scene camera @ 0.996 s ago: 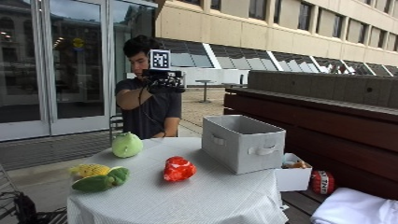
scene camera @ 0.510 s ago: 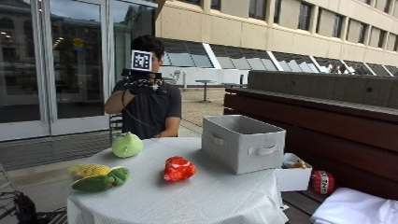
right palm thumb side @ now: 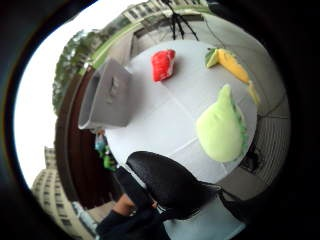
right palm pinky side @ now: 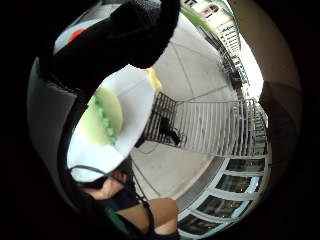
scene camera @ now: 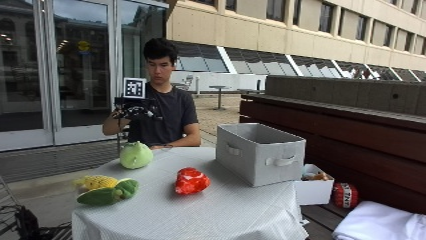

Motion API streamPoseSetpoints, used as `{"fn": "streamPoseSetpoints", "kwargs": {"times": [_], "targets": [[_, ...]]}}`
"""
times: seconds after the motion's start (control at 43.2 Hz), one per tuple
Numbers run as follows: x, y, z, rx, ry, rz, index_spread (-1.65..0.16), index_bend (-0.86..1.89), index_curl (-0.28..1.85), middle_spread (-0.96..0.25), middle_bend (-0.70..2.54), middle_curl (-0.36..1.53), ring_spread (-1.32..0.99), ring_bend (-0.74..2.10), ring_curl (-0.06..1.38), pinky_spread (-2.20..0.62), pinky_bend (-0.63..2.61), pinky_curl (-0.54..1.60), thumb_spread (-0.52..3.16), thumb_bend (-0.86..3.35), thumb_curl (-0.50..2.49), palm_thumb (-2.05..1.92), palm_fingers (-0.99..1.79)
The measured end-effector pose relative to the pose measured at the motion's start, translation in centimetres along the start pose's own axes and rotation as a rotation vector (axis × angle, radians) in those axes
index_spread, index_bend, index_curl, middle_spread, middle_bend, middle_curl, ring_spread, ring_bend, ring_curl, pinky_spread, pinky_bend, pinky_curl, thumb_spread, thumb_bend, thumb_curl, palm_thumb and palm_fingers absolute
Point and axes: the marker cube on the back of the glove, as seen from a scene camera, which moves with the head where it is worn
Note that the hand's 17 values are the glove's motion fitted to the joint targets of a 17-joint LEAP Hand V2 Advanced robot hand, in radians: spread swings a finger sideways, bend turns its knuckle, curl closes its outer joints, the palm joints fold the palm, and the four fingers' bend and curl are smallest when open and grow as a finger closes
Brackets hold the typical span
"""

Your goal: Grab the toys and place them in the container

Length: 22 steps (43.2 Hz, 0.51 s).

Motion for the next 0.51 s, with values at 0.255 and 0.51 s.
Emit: {"fn": "streamPoseSetpoints", "kwargs": {"times": [0.255,0.51], "targets": [[1.7,0.8,6.8,-0.034,-0.022,-0.047,-0.27,0.06,0.23,-0.08,0.18,0.33,-0.14,0.31,0.26,0.02,1.19,0.32,0.87,-0.10,0.13,-0.13,-0.10],[1.5,0.6,12.3,-0.069,-0.026,0.015,-0.28,0.01,0.15,-0.02,0.15,0.32,-0.06,0.36,0.29,0.02,1.41,0.37,0.90,-0.06,0.17,-0.06,-0.21]]}}
